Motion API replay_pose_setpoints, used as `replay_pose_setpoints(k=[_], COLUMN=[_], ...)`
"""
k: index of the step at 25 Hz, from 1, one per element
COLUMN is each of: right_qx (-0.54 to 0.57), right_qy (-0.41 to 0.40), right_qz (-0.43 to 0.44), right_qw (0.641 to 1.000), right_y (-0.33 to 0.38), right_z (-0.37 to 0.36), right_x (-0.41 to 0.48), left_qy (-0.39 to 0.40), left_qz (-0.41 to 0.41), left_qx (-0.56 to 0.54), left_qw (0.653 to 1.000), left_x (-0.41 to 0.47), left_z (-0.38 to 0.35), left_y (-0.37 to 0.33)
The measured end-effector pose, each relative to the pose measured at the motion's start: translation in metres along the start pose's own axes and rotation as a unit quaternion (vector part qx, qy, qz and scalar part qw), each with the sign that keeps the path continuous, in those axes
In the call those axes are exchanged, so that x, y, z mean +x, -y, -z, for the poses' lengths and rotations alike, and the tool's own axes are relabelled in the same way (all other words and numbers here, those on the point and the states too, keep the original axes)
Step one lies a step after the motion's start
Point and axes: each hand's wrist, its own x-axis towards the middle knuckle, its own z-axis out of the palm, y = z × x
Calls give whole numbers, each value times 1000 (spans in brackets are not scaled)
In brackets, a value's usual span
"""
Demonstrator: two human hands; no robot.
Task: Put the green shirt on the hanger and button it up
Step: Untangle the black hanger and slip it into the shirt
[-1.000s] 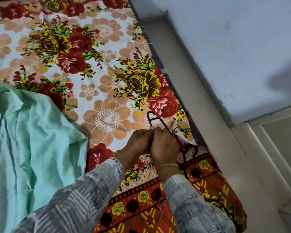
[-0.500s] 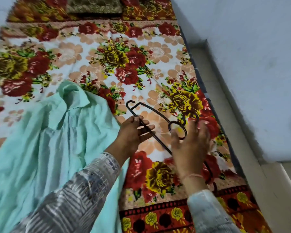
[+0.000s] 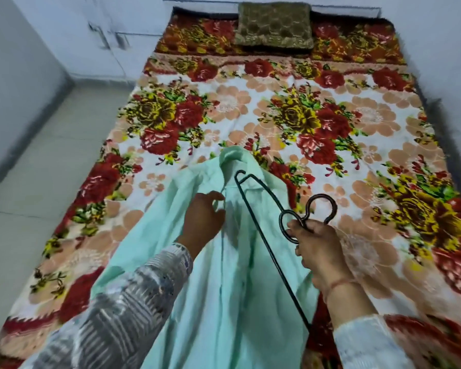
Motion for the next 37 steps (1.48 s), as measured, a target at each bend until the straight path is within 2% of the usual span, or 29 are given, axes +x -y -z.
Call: replay_pose_setpoints(k=[2, 4, 5, 7, 9, 10, 12, 15, 17, 19, 20, 21, 23, 24, 26, 29, 30, 31, 32, 33, 34, 35, 36, 37], right_qx=[-28, -52, -60, -78, -88, -91, -108, -148, -184, -247, -287, -314, -314, -296, -296, -385, -378, -343, -279, -216, -181, -204, -256, -307], right_qy=[-9, -23, -27, -29, 6, 37, 103, 185, 216, 209, 200, 189, 178, 186, 209, 258, 283, 296, 278, 200, 70, -65, -149, -157], right_qz=[9, 7, 5, 4, -7, -13, -7, 13, 39, 104, 142, 170, 189, 187, 193, 227, 227, 218, 207, 195, 190, 188, 165, 137], right_qw=[1000, 998, 998, 997, 996, 995, 989, 971, 958, 940, 926, 915, 913, 918, 912, 856, 852, 864, 896, 936, 962, 959, 941, 929], right_y=[2, 5, 8, 19, 33, 43, 68, 101, 112, 118, 120, 121, 128, 132, 141, 151, 150, 146, 142, 136, 130, 123, 115, 106], right_z=[-22, -37, -42, -51, -63, -76, -116, -189, -221, -237, -240, -240, -238, -238, -241, -242, -239, -233, -225, -213, -200, -184, -168, -158], right_x=[5, 6, 4, 2, 0, 3, 14, 45, 73, 98, 106, 111, 116, 115, 112, 100, 98, 97, 97, 103, 111, 117, 123, 126], left_qy=[62, 102, 85, -14, -127, -157, -139, -49, 22, 102, 87, 28, -76, -90, -40, 58, 67, 60, 41, 21, 7, 1, -4, -10], left_qz=[-55, -66, -67, -73, -95, -117, -167, -253, -218, -110, -88, -102, -157, -167, -142, -85, -73, -69, -64, -57, -45, -33, -24, -23], left_qx=[169, 217, 184, 70, -22, -49, -92, -131, -177, -282, -291, -253, -99, -47, -47, -159, -195, -216, -219, -223, -231, -242, -246, -244], left_qw=[982, 968, 977, 995, 987, 979, 972, 957, 959, 948, 949, 962, 980, 981, 988, 982, 976, 972, 973, 973, 972, 970, 969, 969], left_x=[23, 39, 42, 51, 58, 62, 68, 62, 64, 71, 76, 83, 104, 115, 130, 148, 154, 157, 159, 162, 163, 163, 162, 162], left_z=[2, 4, 9, 29, 54, 69, 91, 105, 108, 118, 123, 129, 138, 142, 145, 137, 132, 127, 126, 124, 123, 122, 122, 121], left_y=[39, 59, 62, 64, 64, 62, 53, 46, 56, 71, 80, 89, 100, 98, 82, 57, 56, 57, 59, 62, 66, 68, 68, 68])
